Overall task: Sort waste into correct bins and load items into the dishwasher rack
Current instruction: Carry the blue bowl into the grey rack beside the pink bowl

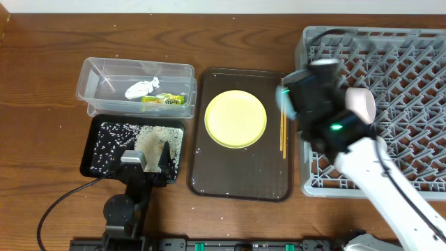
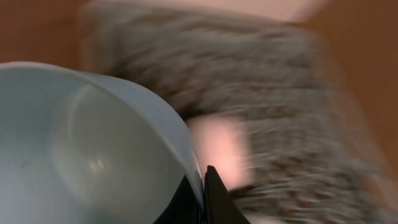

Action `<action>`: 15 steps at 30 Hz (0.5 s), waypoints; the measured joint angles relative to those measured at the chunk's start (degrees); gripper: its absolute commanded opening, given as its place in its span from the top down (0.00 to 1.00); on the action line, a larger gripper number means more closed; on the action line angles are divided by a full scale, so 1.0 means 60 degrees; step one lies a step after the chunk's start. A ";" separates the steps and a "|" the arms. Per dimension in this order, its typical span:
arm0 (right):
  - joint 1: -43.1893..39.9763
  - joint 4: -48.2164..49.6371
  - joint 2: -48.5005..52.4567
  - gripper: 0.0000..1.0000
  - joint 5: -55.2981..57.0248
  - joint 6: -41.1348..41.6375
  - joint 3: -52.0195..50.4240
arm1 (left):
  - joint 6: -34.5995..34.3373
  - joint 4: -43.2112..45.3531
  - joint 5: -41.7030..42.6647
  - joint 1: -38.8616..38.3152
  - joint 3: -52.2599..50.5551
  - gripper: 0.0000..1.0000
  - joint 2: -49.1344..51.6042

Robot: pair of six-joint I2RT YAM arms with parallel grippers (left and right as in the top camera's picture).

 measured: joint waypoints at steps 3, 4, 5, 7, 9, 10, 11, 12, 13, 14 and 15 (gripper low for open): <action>-0.1045 0.0251 -0.0160 0.98 0.1781 0.0106 0.0000 | 0.0000 0.0000 0.0000 0.0000 0.0000 0.10 0.0000; -0.1457 0.0328 -0.0142 0.99 0.2189 0.0142 0.0000 | 0.0000 0.0000 0.0000 0.0000 0.0000 0.10 0.0000; -0.1730 0.0397 -0.0117 0.99 0.2444 0.0171 0.0000 | 0.0000 0.0000 0.0000 0.0000 0.0000 0.10 0.0000; -0.2419 0.0634 -0.0015 0.99 0.2881 0.0266 0.0000 | 0.0000 0.0004 0.0000 0.0000 0.0000 0.10 0.0000; -0.3075 0.0863 0.0160 0.99 0.3202 0.0299 0.0000 | 0.0000 0.0000 0.0000 0.0000 0.0000 0.10 0.0000; -0.3355 0.0984 0.0277 0.99 0.3322 0.0280 0.0000 | 0.0000 0.0004 0.0000 0.0000 0.0000 0.10 0.0000; -0.3679 0.1071 0.0426 0.99 0.3457 0.0237 0.0000 | 0.0000 0.0000 0.0000 0.0000 0.0000 0.10 0.0000; -0.3909 0.1133 0.0550 0.99 0.3537 0.0182 0.0000 | 0.0000 0.0004 0.0000 0.0000 0.0000 0.10 0.0000; -0.4207 0.1173 0.0729 0.99 0.3636 0.0066 0.0000 | 0.0000 0.0000 0.0000 0.0000 0.0000 0.10 0.0000; -0.4492 0.1177 0.0918 0.99 0.3716 -0.0029 0.0000 | 0.0000 0.0000 0.0000 0.0000 0.0000 0.10 0.0000; -0.4794 0.1180 0.1151 0.99 0.3781 -0.0153 0.0000 | 0.0000 0.0000 0.0000 0.0000 0.0000 0.10 0.0000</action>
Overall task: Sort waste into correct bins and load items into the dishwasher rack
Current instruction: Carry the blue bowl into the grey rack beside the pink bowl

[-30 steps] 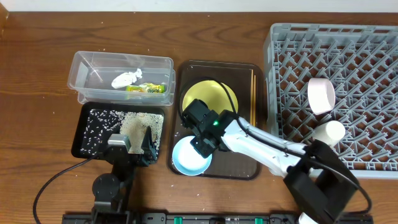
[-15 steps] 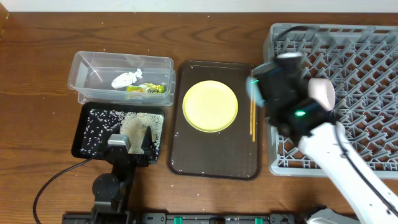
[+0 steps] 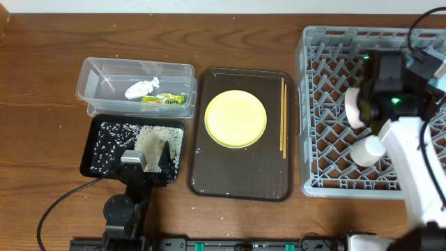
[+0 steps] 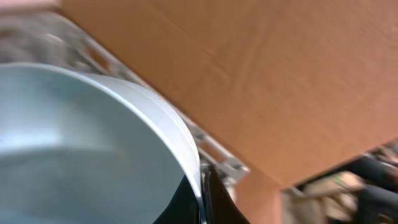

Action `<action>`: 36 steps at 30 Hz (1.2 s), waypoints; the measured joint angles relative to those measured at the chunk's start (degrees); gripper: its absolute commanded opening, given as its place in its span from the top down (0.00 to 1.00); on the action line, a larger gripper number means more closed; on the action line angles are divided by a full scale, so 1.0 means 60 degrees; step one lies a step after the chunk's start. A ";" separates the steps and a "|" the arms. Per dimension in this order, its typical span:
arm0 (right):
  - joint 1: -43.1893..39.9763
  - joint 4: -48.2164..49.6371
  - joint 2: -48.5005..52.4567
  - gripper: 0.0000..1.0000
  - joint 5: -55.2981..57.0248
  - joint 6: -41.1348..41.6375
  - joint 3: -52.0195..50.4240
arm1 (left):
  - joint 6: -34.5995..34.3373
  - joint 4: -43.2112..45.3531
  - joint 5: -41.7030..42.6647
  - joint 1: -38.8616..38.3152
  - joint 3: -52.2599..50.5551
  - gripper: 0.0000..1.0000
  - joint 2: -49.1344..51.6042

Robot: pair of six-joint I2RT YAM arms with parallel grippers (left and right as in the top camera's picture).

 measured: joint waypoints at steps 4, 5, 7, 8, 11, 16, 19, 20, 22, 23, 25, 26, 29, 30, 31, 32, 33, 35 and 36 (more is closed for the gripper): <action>-0.0838 -0.0044 0.0922 0.99 0.0142 -0.0335 0.0000 | 0.0000 0.0000 0.0000 0.0000 0.0000 0.10 0.0000; -0.0940 -0.0047 0.1104 0.99 0.0146 -0.0393 0.0000 | 0.0000 0.0000 0.0000 0.0000 0.0000 0.10 0.0000; -0.1053 -0.0047 0.1508 0.99 0.0149 -0.0506 -0.0004 | 0.0000 0.0000 0.0000 0.0000 0.0000 0.10 0.0000; -0.1053 -0.0036 0.1639 0.99 0.0142 -0.0532 -0.0004 | 0.0000 0.0000 0.0000 0.0000 0.0000 0.10 0.0000; -0.1002 0.0018 0.2022 0.99 0.0146 -0.0627 -0.0004 | 0.0000 0.0000 0.0000 0.0000 0.0000 0.10 0.0000; -0.0656 0.0095 0.2371 0.99 0.0106 -0.0776 -0.0004 | 0.0000 0.0000 0.0000 0.0000 0.0000 0.10 0.0000; -0.0200 0.0095 0.2463 0.99 0.0168 -0.0845 -0.0004 | 0.0000 0.0000 0.0000 0.0000 0.0000 0.10 0.0000; -0.0076 0.0095 0.2477 0.99 0.0160 -0.0907 -0.0004 | 0.0000 0.0000 0.0000 0.0000 0.0000 0.10 0.0000; 0.0255 0.0124 0.2565 0.99 0.0259 -0.1093 0.0000 | 0.0000 0.0000 0.0000 0.0000 0.0000 0.10 0.0000; 0.0328 0.0135 0.2597 0.99 0.0306 -0.1144 0.0000 | 0.0000 0.0000 0.0000 0.0000 0.0000 0.10 0.0000; 0.0488 0.0131 0.2681 0.99 0.0463 -0.1315 0.0011 | 0.0000 0.0000 0.0000 0.0000 0.0000 0.10 0.0000; 0.0532 0.0095 0.2718 0.99 0.0535 -0.1381 0.0011 | 0.0000 0.0000 0.0000 0.0000 0.0000 0.10 0.0000; 0.0554 0.0036 0.2747 0.99 0.0656 -0.1497 0.0018 | 0.0000 0.0000 0.0000 0.0000 0.0000 0.10 0.0000; 0.0554 0.0069 0.2747 0.99 0.0747 -0.1519 0.0018 | 0.0000 0.0000 0.0000 0.0000 0.0000 0.10 0.0000; 0.0554 0.0153 0.2747 0.99 0.0852 -0.1563 0.0015 | 0.0000 0.0000 0.0000 0.0000 0.0000 0.10 0.0000; 0.0554 0.0270 0.2747 0.99 0.0929 -0.1621 0.0015 | 0.0000 0.0000 0.0000 0.0000 0.0000 0.10 0.0000; 0.0550 0.0404 0.2750 0.99 0.1002 -0.1741 0.0015 | 0.0000 0.0000 0.0000 0.0000 0.0000 0.10 0.0000; 0.0503 0.0707 0.2761 0.99 0.1096 -0.2076 0.0011 | 0.0000 0.0000 0.0000 0.0000 0.0000 0.10 0.0000; 0.0463 0.0801 0.2769 0.99 0.1126 -0.2226 0.0011 | 0.0000 0.0000 0.0000 0.0000 0.0000 0.10 0.0000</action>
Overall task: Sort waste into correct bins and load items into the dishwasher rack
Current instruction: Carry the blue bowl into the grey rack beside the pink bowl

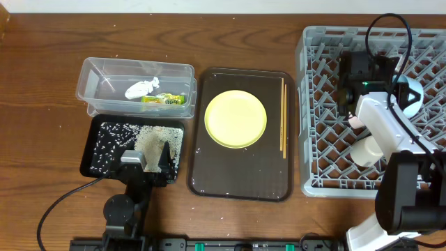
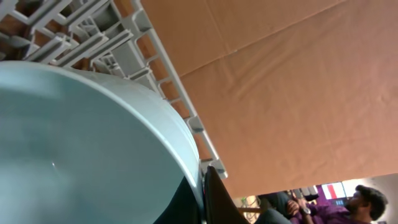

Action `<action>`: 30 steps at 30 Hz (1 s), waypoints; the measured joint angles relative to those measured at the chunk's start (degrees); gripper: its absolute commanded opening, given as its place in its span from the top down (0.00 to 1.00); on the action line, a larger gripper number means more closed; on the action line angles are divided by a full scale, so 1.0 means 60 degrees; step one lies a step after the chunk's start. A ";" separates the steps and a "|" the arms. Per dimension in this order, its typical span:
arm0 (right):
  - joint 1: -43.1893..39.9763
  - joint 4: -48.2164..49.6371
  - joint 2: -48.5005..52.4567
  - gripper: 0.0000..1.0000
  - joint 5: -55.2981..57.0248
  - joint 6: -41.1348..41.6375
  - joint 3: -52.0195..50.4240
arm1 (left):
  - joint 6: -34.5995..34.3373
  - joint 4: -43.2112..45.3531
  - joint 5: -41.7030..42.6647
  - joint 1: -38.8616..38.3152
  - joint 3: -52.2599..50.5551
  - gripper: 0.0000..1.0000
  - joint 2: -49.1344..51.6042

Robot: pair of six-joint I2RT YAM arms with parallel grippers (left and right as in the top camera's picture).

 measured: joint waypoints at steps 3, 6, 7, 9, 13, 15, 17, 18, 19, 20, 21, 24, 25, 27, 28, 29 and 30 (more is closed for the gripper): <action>-0.0259 0.0117 0.0007 0.99 0.0004 -0.0375 0.0000 | 0.0000 0.0000 0.0000 0.0000 0.0000 0.10 0.0000; -0.0572 0.0102 0.0011 0.99 -0.0080 -0.0579 0.0000 | 0.0000 0.0000 0.0004 0.0000 0.0000 0.10 0.0000; -0.0612 0.0091 0.0011 0.99 -0.0135 -0.0612 0.0000 | 0.0000 0.0000 0.0000 0.0000 0.0000 0.10 0.0000; -0.0641 0.0051 0.0011 0.99 -0.0219 -0.0681 0.0000 | 0.0000 0.0000 0.0000 0.0000 0.0000 0.10 0.0000; -0.0477 -0.0018 0.0011 0.96 -0.0244 -0.0769 0.0000 | 0.0000 0.0000 0.0000 0.0000 0.0000 0.10 0.0000; -0.0313 -0.0033 0.0011 0.94 -0.0306 -0.0790 -0.0007 | 0.0000 0.0000 0.0000 0.0000 0.0000 0.10 0.0000; -0.0055 -0.0106 0.0011 0.85 -0.0430 -0.0823 -0.0018 | 0.0000 0.0000 0.0000 0.0000 0.0000 0.10 0.0000; 0.0044 -0.0135 0.0011 0.79 -0.0470 -0.0812 -0.0029 | 0.0000 0.0000 0.0000 0.0000 0.0000 0.10 0.0000; 0.0142 -0.0138 0.0011 0.69 -0.0492 -0.0801 -0.0033 | 0.0000 0.0000 0.0000 0.0000 0.0000 0.10 0.0000; 0.0237 -0.0146 0.0011 0.58 -0.0510 -0.0849 -0.0044 | 0.0000 0.0000 0.0000 0.0000 0.0000 0.10 0.0000; 0.0335 -0.0146 0.0011 0.52 -0.0532 -0.0860 -0.0058 | 0.0000 0.0000 0.0000 0.0000 0.0000 0.10 0.0000; 0.0525 -0.0102 0.0011 0.44 -0.0586 -0.0965 -0.0076 | 0.0000 0.0000 0.0000 0.0000 0.0000 0.10 0.0000; 0.0565 -0.0098 0.0007 0.43 -0.0619 -0.0980 -0.0076 | 0.0000 0.0000 0.0000 0.0000 0.0000 0.10 0.0000; 0.0743 -0.0124 -0.0106 0.42 -0.0943 -0.0991 -0.0076 | 0.0000 0.0000 0.0000 0.0000 0.0000 0.10 0.0000; 0.0860 -0.0142 -0.0244 0.42 -0.1224 -0.0991 -0.0076 | 0.0000 0.0000 0.0000 0.0000 0.0000 0.10 0.0000; 0.0980 -0.0149 -0.0444 0.42 -0.1534 -0.0994 -0.0076 | 0.0000 0.0000 0.0000 0.0000 0.0000 0.10 0.0000; 0.1144 -0.0157 -0.0758 0.42 -0.1927 -0.0994 -0.0073 | 0.0000 0.0000 0.0000 0.0000 0.0000 0.10 0.0000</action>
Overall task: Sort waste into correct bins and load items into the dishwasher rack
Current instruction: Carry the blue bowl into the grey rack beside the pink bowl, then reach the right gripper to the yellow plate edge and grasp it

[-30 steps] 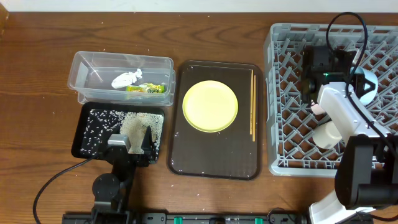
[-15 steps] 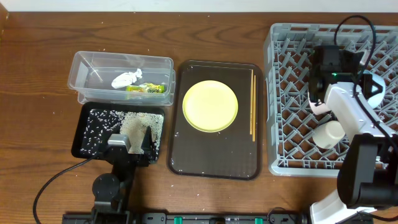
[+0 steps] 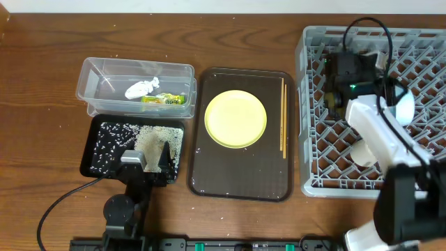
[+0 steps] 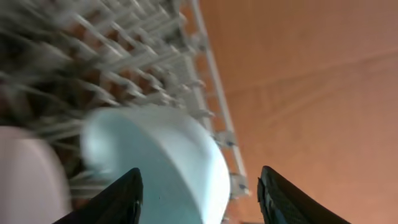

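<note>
The light-blue bowl (image 4: 165, 165) stands on edge among the tines at the right side of the grey dishwasher rack (image 3: 418, 42); overhead it shows as a pale disc (image 3: 405, 109). My right gripper (image 4: 202, 199) is open, its fingers (image 4: 118, 199) wide on either side of the bowl and apart from it. A pink cup (image 4: 25, 177) lies to the bowl's left. The left gripper (image 3: 143, 164) rests over the black tray (image 3: 104, 146); its jaws are not clear. A yellow plate (image 3: 235, 118) and chopsticks (image 3: 282, 118) lie on the brown tray (image 3: 240, 181).
A clear bin (image 3: 139, 87) at the back left holds a white wrapper and a green packet. The black tray holds scattered rice. A white cup (image 3: 362, 152) lies in the rack's front part. The right arm's cable loops over the rack's back edge.
My right gripper was shut on the bowl's rim in the rack. Now it is open and drawn back a little, and the bowl stands in the rack by itself.
The right gripper held the bowl near the rack's left edge. Then it held the bowl over the rack's right side, then down among the tines by the far wall. Now the bowl is let go there. The left arm has not moved.
</note>
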Action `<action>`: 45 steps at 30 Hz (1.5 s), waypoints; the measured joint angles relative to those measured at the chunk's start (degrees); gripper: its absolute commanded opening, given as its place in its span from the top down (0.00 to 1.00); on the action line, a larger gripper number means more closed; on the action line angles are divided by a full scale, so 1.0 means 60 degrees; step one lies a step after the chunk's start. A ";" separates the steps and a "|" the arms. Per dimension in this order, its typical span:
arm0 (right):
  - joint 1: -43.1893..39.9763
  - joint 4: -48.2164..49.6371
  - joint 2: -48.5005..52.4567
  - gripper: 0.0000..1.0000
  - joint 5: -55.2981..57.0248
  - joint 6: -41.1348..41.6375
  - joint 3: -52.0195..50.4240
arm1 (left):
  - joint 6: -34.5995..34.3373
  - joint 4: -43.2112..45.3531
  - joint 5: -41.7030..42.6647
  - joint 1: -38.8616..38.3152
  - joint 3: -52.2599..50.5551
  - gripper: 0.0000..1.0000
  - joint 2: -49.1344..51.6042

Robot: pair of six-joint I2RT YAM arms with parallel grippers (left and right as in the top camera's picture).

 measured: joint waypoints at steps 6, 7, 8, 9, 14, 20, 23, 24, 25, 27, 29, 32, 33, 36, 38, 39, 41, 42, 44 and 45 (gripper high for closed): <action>0.1151 -0.0426 -0.2218 0.48 -0.2452 0.0040 0.0364 | 0.0000 0.0000 0.0000 0.0000 0.0000 0.10 0.0000; 0.1512 -0.0641 -0.2583 0.48 -0.3056 0.0146 0.0459 | 0.0000 0.0000 0.0000 0.0000 0.0000 0.10 0.0000; 0.1749 -0.0816 -0.2769 0.48 -0.3483 0.0266 0.0506 | 0.0000 0.0000 0.0000 0.0000 0.0000 0.10 0.0000; 0.2073 -0.1035 -0.2903 0.48 -0.3974 0.0433 0.0561 | 0.0000 0.0000 0.0000 0.0000 0.0000 0.10 0.0000; 0.3570 -0.1657 -0.2364 0.44 -0.7093 0.1504 0.0568 | 0.0000 0.0000 0.0000 0.0000 0.0000 0.10 0.0000; 0.4743 -0.1348 -0.0335 0.47 -0.9471 0.3151 0.0568 | 0.0000 0.0000 0.0004 0.0000 0.0000 0.10 0.0000; 0.4717 -0.1348 0.0645 0.47 -0.9770 0.4306 0.0557 | 0.0000 0.0000 0.0000 0.0000 0.0000 0.10 0.0000; 0.4652 -0.1344 0.0962 0.47 -0.9847 0.4761 0.0554 | 0.0000 0.0000 0.0000 0.0000 0.0000 0.10 0.0000; 0.4597 -0.1348 0.1195 0.48 -0.9865 0.5093 0.0550 | 0.0000 0.0000 0.0000 0.0000 0.0000 0.10 0.0000; 0.4477 -0.1344 0.1636 0.49 -0.9974 0.5723 0.0550 | 0.0000 0.0000 0.0000 0.0000 0.0000 0.10 0.0000; 0.4328 -0.1315 0.2033 0.58 -1.0109 0.6145 0.0550 | 0.0000 0.0000 0.0000 0.0000 0.0000 0.10 0.0000; 0.4248 -0.1147 0.2521 0.78 -1.0408 0.6561 0.0565 | 0.0000 0.0000 0.0000 0.0000 0.0000 0.10 0.0000; 0.4251 -0.1115 0.2535 0.85 -1.0433 0.6663 0.0616 | 0.0004 0.0000 0.0004 0.0000 0.0000 0.10 0.0000; 0.4248 -0.1151 0.2554 0.96 -1.0564 0.6889 0.0663 | 0.0000 0.0000 0.0004 0.0000 0.0000 0.10 0.0000; 0.4186 -0.1133 0.2535 0.99 -1.0626 0.6940 0.0688 | 0.0000 0.0000 0.0000 0.0000 0.0000 0.10 0.0000; 0.4149 -0.1158 0.2495 0.99 -1.0692 0.6951 0.0688 | 0.0000 0.0000 0.0004 0.0000 0.0000 0.10 0.0000; 0.3989 -0.1191 0.2346 0.99 -1.0772 0.6958 0.0667 | 0.0000 0.0000 0.0000 0.0000 0.0000 0.10 0.0000; 0.3876 -0.1184 0.2233 0.99 -1.0772 0.6947 0.0634 | 0.0000 0.0000 0.0000 0.0000 0.0000 0.10 0.0000; 0.3508 -0.1140 0.1792 0.99 -1.0703 0.6794 0.0539 | 0.0000 0.0000 0.0004 0.0000 0.0000 0.10 0.0000; 0.3289 -0.1045 0.1479 0.99 -1.0648 0.6623 0.0495 | 0.0000 0.0000 0.0004 0.0000 0.0000 0.10 0.0000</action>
